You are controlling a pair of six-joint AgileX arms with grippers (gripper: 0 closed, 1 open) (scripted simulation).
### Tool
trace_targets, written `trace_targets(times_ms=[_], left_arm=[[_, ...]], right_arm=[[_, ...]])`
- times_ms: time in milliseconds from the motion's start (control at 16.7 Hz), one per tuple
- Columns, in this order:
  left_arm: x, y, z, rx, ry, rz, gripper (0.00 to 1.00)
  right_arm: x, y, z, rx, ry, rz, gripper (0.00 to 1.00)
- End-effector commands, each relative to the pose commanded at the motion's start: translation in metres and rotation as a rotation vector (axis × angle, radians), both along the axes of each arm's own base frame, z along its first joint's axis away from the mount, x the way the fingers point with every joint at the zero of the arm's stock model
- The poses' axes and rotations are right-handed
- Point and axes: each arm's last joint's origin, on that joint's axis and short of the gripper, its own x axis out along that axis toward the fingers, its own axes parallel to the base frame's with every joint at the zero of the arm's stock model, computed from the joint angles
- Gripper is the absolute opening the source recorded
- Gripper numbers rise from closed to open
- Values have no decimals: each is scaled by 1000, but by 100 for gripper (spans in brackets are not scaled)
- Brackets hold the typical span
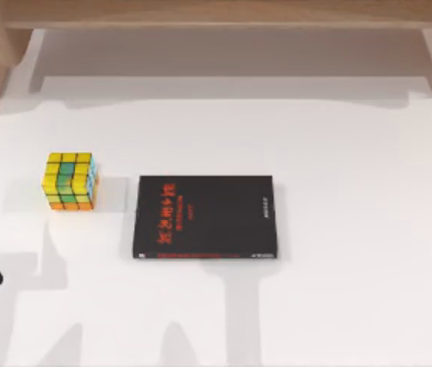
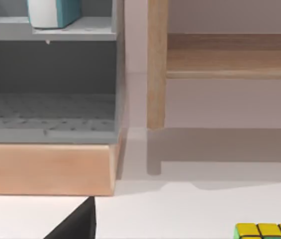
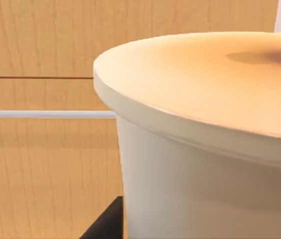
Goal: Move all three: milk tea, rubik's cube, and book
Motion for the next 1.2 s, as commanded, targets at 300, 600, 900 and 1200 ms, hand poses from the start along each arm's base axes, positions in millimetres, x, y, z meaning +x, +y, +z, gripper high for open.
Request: trace_targets(times_ms=[300, 600, 900, 1200], left_arm=[[0, 0, 0, 0, 0, 0, 100], [0, 0, 0, 0, 0, 0, 100], [0, 0, 0, 0, 0, 0, 100], [0, 0, 0, 0, 0, 0, 100]], right_arm=[[0, 0, 0, 0, 0, 0, 30], [0, 0, 0, 0, 0, 0, 68], [0, 0, 0, 0, 0, 0, 100], [0, 0, 0, 0, 0, 0, 100]])
